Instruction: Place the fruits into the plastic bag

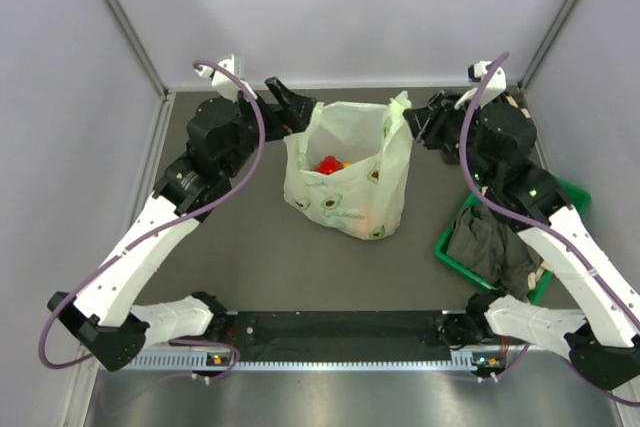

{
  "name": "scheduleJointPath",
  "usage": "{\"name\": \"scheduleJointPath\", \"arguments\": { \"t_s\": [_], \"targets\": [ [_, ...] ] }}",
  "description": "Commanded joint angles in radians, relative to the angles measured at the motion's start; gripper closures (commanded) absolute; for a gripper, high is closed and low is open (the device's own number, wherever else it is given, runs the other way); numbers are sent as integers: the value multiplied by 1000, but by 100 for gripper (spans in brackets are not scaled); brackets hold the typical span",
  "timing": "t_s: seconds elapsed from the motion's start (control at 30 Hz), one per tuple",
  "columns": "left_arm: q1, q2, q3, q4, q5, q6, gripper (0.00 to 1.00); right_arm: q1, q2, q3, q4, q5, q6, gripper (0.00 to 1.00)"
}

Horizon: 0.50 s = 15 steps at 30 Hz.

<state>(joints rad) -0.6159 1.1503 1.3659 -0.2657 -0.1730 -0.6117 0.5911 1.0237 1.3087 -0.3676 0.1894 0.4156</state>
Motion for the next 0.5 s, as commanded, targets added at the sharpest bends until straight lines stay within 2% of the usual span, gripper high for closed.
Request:
{"name": "scheduleJointPath", "arguments": {
  "t_s": [0.0, 0.07, 0.17, 0.37, 0.43, 0.47],
  "targets": [
    [-1, -7, 18, -6, -86, 21, 1, -8, -13, 8, 18, -1, -3, 53],
    [1, -20, 12, -10, -143, 30, 1, -8, -19, 8, 19, -1, -11, 39],
    [1, -38, 4, -4, -190, 58, 1, -8, -28, 1, 21, -5, -27, 29],
    [1, -92, -31, 49, -267, 110, 1, -8, -79, -20, 62, -19, -28, 16],
    [4, -66, 4, 5, -321, 112, 1, -11, -83, 3, 49, -1, -29, 15],
    [21, -42, 36, -98, -338, 113, 1, -16, -82, 15, 20, 4, -35, 15]
  ]
}}
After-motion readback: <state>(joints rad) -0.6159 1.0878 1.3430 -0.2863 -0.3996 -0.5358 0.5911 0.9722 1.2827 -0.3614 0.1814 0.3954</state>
